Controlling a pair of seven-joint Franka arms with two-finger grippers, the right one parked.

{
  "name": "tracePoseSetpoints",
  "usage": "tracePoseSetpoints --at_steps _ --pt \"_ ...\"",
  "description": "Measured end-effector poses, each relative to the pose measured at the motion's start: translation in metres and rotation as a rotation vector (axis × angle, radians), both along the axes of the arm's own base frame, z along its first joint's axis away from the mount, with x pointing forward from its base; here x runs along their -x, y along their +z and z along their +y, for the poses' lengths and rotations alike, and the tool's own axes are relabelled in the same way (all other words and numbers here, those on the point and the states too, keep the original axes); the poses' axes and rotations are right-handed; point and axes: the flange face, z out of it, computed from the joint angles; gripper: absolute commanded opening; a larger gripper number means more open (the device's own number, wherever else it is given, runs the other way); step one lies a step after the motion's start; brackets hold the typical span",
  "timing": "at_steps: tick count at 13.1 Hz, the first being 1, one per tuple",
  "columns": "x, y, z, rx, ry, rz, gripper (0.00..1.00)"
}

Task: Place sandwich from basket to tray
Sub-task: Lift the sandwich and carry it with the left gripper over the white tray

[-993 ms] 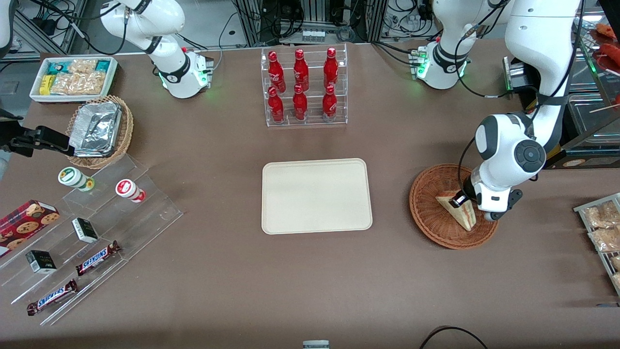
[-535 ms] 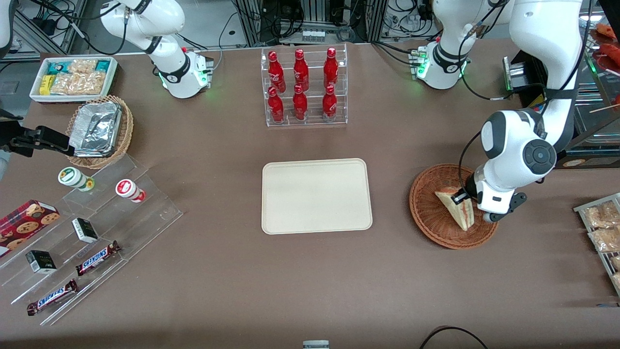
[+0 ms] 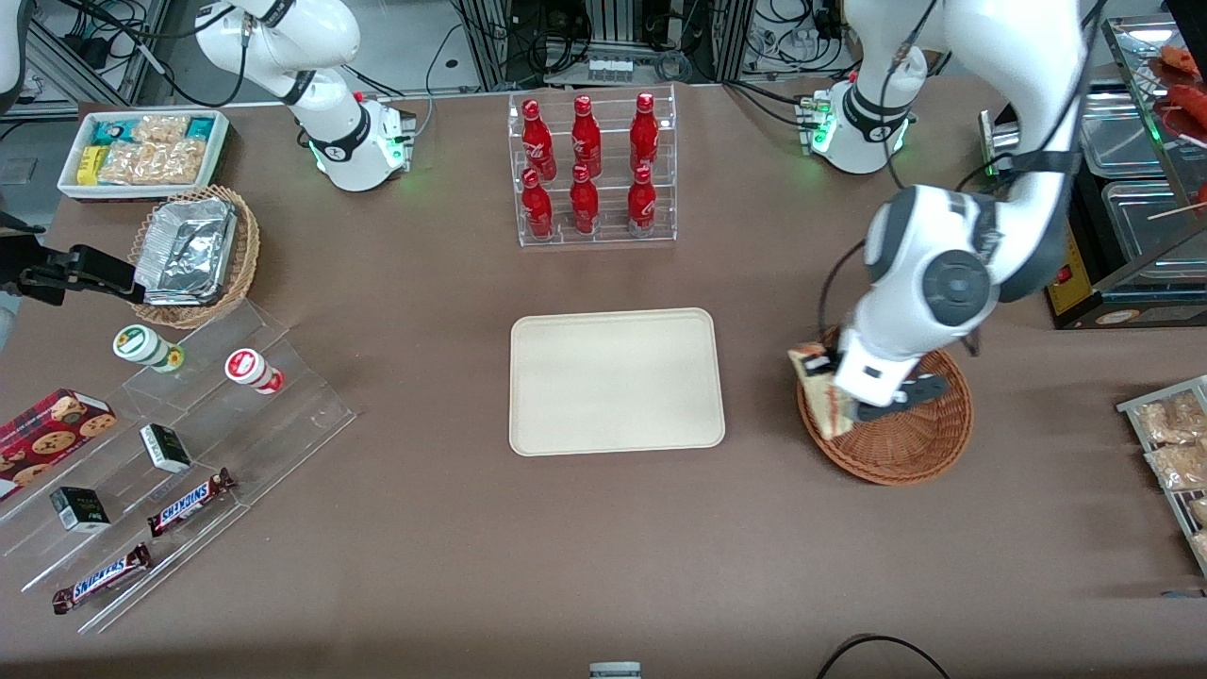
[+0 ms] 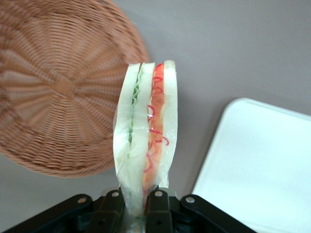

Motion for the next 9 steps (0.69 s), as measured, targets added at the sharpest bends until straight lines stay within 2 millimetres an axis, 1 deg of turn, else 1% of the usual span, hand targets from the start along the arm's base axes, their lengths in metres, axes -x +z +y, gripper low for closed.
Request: tracePoseSetpoints --at_steps 3,5,9 --pt "-0.001 -0.022 -0.056 -0.017 -0.02 0.005 0.0" --pt "0.001 -0.035 -0.1 -0.028 -0.02 0.0 0.0" --pt "0.021 -0.055 -0.182 -0.031 -0.036 -0.028 0.0"
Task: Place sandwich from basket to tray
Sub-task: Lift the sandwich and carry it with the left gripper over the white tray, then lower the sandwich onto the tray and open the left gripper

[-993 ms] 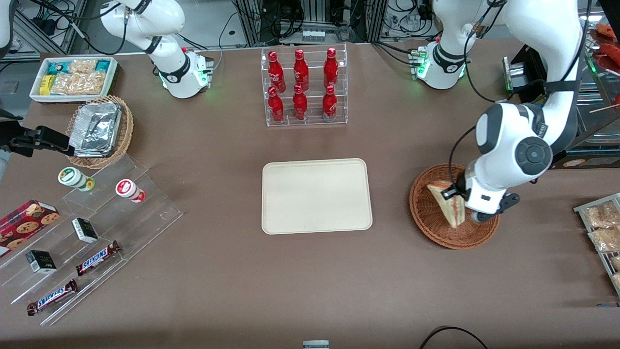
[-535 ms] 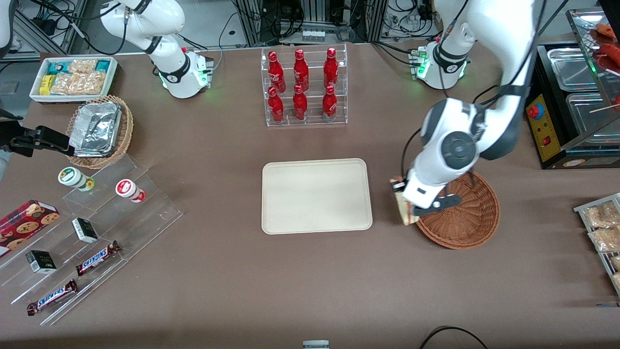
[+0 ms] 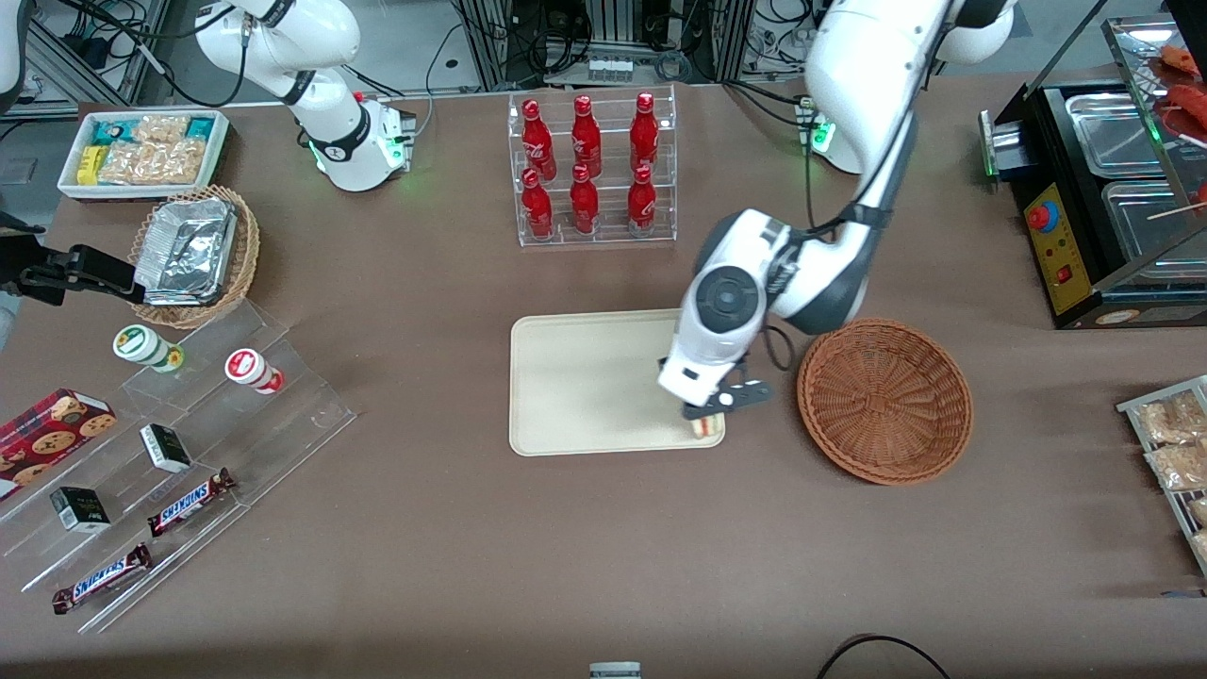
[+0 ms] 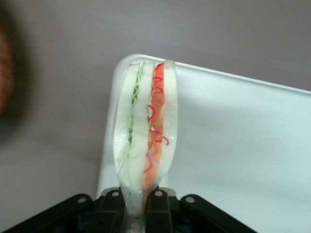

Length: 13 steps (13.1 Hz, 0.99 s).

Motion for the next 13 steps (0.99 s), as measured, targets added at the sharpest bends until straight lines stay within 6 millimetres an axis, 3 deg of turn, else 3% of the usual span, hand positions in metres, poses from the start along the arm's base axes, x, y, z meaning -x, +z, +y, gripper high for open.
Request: tracePoseSetpoints --at_steps 3,10,13 --pt "0.013 -0.008 -0.038 0.011 -0.038 -0.023 0.0" --pt "0.027 -0.02 -0.084 0.034 -0.054 -0.058 0.0" --pt "0.031 -0.037 -0.102 0.054 -0.023 -0.055 0.0"
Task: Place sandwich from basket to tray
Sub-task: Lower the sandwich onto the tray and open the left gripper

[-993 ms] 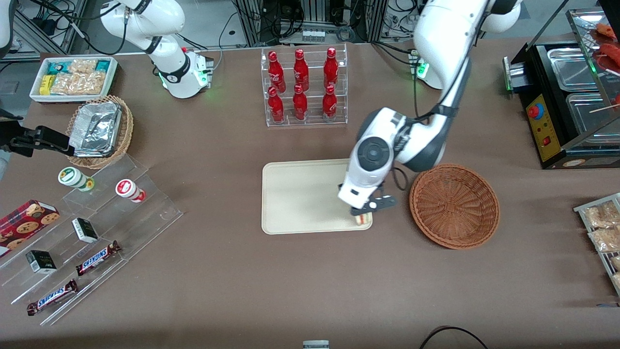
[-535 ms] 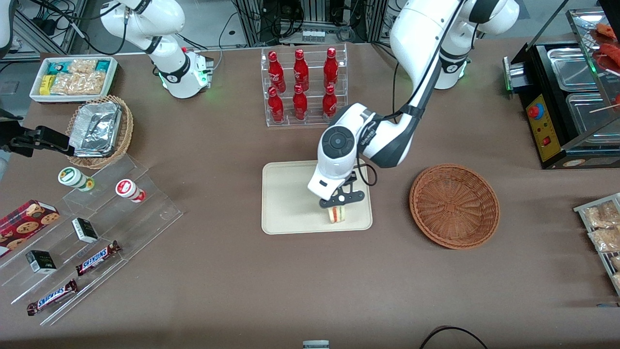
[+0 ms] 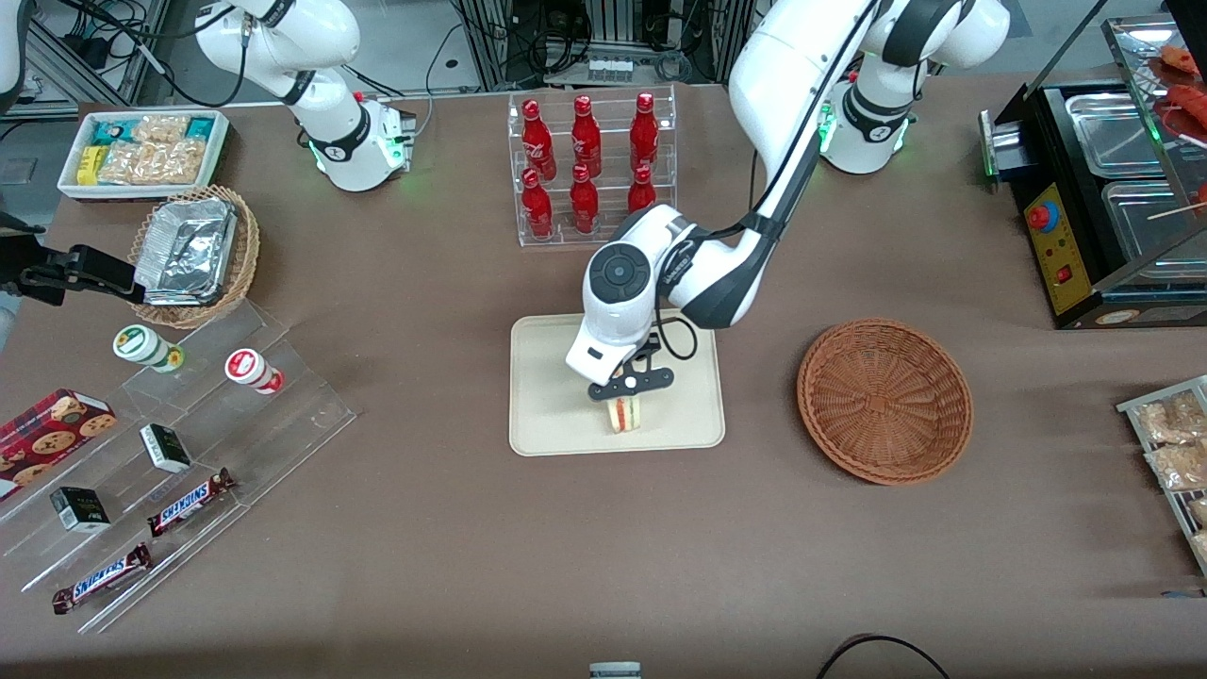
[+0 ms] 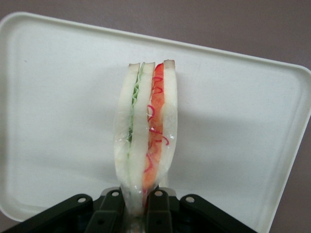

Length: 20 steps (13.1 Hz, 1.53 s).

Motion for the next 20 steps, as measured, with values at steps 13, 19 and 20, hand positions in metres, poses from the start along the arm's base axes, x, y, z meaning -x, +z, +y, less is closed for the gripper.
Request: tracePoseSetpoints --at_steps 13,19,20 --pt "0.01 -0.014 -0.023 0.024 0.038 0.033 1.0" --pt "-0.025 0.084 -0.002 0.049 0.082 0.048 1.0" --pt "-0.03 0.105 0.007 0.05 0.076 0.051 1.0"
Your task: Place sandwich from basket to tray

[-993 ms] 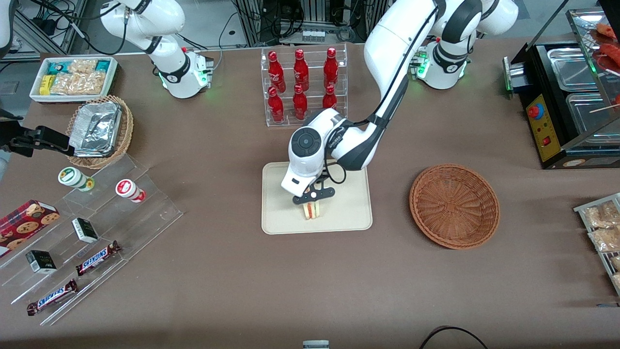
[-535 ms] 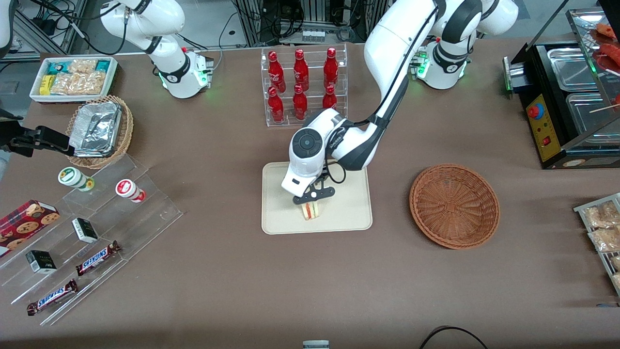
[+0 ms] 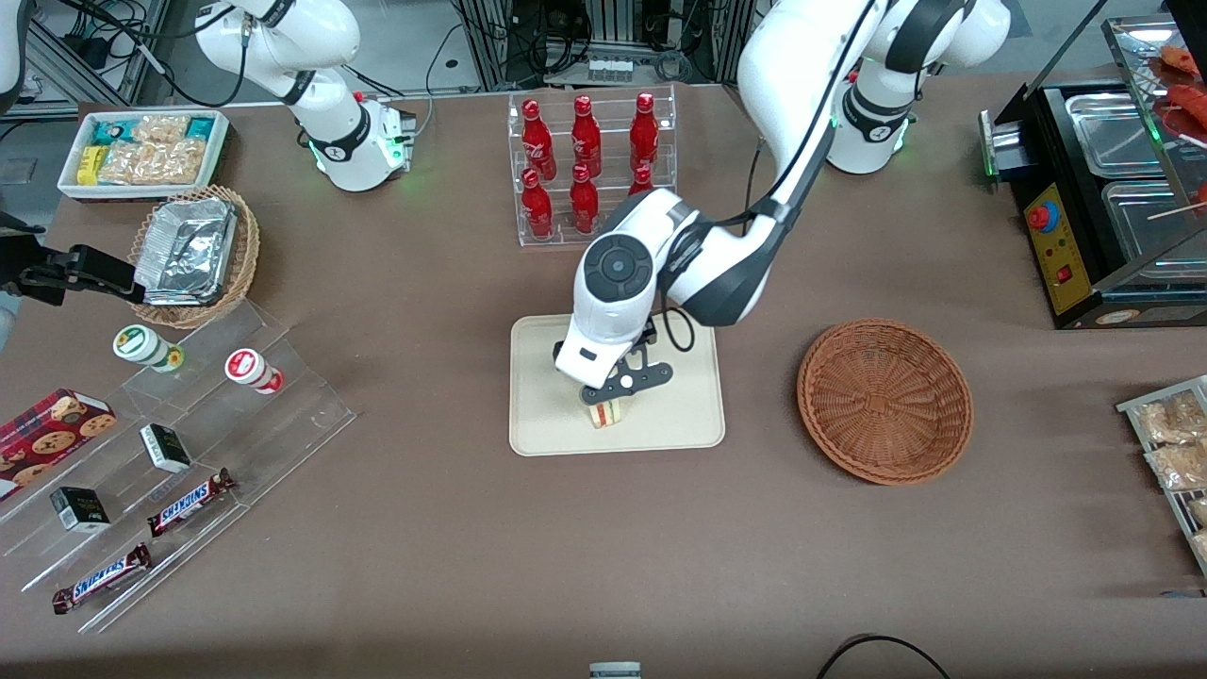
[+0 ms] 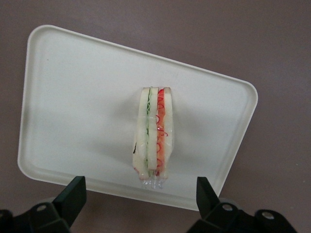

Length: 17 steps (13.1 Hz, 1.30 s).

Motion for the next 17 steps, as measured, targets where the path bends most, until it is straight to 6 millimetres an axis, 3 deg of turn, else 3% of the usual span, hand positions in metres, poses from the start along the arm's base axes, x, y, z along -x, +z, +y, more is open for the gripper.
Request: tracePoseSetpoints --at_steps 2,4,8,12,17 --pt "-0.011 0.032 0.023 0.003 -0.022 0.003 1.0" --pt "-0.019 0.05 0.044 -0.007 -0.007 0.01 1.0" --pt "-0.048 0.076 0.116 -0.014 0.046 0.003 1.0" --pt "-0.061 0.078 0.187 -0.031 0.034 0.022 1.0" --pt "-0.065 0.092 0.273 -0.024 -0.033 0.024 1.0"
